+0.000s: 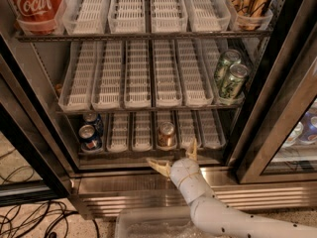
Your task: Pick orange can from bottom shelf of fridge
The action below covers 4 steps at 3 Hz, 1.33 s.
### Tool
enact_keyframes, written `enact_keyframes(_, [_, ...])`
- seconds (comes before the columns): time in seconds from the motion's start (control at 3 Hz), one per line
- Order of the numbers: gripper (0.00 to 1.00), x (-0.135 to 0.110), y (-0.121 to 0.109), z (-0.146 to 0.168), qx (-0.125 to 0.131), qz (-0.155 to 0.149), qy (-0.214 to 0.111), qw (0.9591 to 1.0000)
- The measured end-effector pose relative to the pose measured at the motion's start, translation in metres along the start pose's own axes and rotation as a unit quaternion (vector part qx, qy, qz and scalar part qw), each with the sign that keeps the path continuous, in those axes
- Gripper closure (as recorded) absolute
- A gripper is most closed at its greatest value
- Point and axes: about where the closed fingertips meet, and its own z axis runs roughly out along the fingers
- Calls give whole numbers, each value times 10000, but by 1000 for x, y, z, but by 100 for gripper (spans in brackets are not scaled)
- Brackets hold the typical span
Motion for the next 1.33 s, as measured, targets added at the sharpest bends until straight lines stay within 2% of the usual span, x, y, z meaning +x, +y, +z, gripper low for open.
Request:
enact_keyframes(0.33, [17,1,2,5,5,2,-90,10000])
enact_keyframes(0.67, [24,2,3,9,14,4,-143,9999])
enact_keyframes(1.33, [28,6,0,16,139,-59,-251,9996])
